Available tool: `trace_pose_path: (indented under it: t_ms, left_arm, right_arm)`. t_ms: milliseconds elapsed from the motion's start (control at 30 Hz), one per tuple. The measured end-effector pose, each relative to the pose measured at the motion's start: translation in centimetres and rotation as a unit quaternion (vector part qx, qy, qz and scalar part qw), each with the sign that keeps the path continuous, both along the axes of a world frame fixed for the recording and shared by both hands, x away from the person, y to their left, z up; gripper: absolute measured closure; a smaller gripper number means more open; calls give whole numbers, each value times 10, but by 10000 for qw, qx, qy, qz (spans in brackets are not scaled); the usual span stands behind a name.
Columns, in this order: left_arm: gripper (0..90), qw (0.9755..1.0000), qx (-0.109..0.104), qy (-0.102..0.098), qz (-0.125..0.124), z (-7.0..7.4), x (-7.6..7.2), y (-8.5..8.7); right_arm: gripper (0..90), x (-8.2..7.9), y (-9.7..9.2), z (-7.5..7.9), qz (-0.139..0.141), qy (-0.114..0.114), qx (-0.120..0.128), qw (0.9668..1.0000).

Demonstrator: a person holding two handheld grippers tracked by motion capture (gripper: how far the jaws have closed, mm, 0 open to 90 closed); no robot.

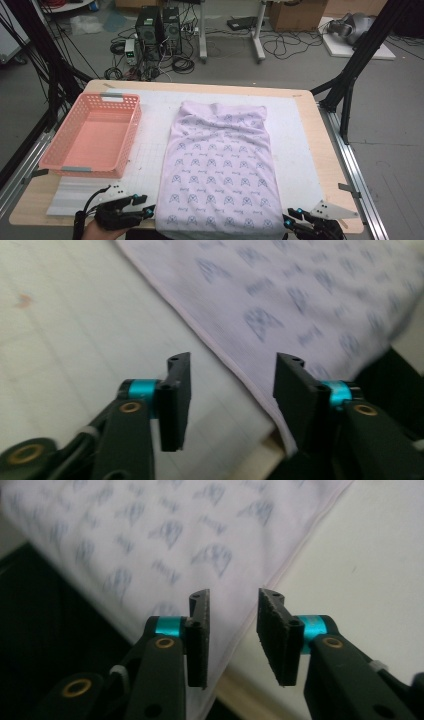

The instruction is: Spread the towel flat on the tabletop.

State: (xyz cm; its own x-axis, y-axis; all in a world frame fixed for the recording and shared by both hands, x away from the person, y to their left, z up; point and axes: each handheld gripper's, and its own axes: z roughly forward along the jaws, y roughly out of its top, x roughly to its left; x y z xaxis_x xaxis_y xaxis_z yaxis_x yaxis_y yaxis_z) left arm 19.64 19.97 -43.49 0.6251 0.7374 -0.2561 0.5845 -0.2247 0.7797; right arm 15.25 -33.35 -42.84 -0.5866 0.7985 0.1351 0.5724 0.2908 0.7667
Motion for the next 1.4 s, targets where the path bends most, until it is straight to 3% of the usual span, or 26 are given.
trace_pose_path:
  t_ms: [133, 233, 267, 300, 367, 433, 500, 600, 833, 933, 1100, 1167, 1233, 1300, 1400]
  left_arm:
    - [473, 9999, 25, -15, 128, -6, 19, -15]
    - [483, 9999, 116, -19, 76, -11, 31, -31]
    - [503, 9999, 127, 17, -14, -14, 34, -36]
    - [545, 9996, 247, -118, -62, -17, 33, -41]
    - [663, 9970, 632, -450, -10, -17, 29, -44]
    - [829, 9982, 509, -322, -42, -16, 28, -41]
    - [859, 9969, 671, -382, -130, -14, 24, -41]
    - [863, 9969, 705, -282, -218, -11, 16, -37]
    - [863, 9972, 596, -117, -439, -5, -5, -25]
    - [863, 9959, 667, -107, -597, -3, -18, -21]
    - [841, 9932, 772, -161, -852, -6, -36, -23]
    - [581, 9963, 540, -208, -638, -2, -31, -23]
    - [530, 9979, 311, -332, -464, 2, -23, -23]
    - [497, 9984, 177, -404, -351, 5, -14, -24]
    - [496, 9989, 166, -401, -172, 1, 6, -30]
  right_arm:
    - [613, 21, 12, -3, -418, -160, -363, 9983]
    - [629, 39, 21, -12, -584, -90, -534, 9968]
    - [649, 43, 23, -15, -570, -8, -542, 9969]
    - [665, 46, 25, -17, -502, 28, -592, 9970]
    - [816, 47, 25, -17, -368, 57, -515, 9980]
    - [876, 45, 26, -17, -241, 21, -540, 9982]
    - [881, 43, 26, -16, -220, 73, -551, 9982]
    - [882, 35, 22, -14, -148, 143, -520, 9984]
    - [885, 7, 16, -7, 139, 277, -418, 9986]
    - [886, -7, 13, -1, 220, 345, -379, 9984]
    - [861, -28, 14, 4, 407, 676, -422, 9960]
    - [715, -29, 14, 6, 299, 550, -353, 9974]
    - [641, -25, 14, 9, 128, 337, -187, 9992]
    - [623, -16, 16, 11, -49, 179, -168, 9997]
    - [621, 4, 20, 10, -395, 24, -218, 9990]
